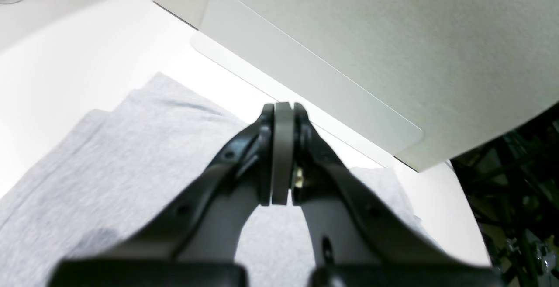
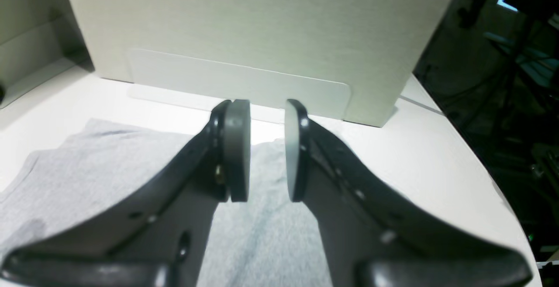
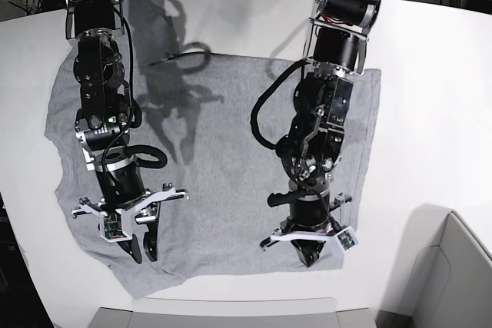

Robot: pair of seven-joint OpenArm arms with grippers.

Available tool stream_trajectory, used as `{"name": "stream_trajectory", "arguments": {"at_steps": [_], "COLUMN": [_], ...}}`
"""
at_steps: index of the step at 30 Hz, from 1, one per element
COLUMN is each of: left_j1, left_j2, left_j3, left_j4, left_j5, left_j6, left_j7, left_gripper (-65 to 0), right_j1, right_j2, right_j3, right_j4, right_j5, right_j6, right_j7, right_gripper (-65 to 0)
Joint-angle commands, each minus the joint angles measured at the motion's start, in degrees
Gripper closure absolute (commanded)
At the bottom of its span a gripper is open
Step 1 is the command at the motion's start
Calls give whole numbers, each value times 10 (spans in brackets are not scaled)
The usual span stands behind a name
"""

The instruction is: Fold the T-shirt properly

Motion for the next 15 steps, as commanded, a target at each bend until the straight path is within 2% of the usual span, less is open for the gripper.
{"name": "stream_trajectory", "arguments": {"at_steps": [1, 7, 12, 15], "left_j1": [-18, -18, -5, 14], "left_j2": [-5, -13, -48, -74], "left_j3": [1, 0, 1, -1], "left_j4": [12, 12, 14, 28], "left_j5": [6, 6, 5, 5], "left_j6": [-4, -4, -4, -4], "left_j7": [-12, -11, -10, -9], "left_gripper": [0, 0, 0, 0], "right_j1": [15, 16, 12, -1], "right_j2": [3, 3, 3, 20], "right_j3": [3, 3, 1, 5], "right_j4": [11, 11, 11, 16], "right_j5": [-1, -1, 1, 40], "right_j6": [-1, -1, -1, 0], "right_j7": [16, 16, 16, 16], "right_gripper": [-134, -134, -134, -134]}}
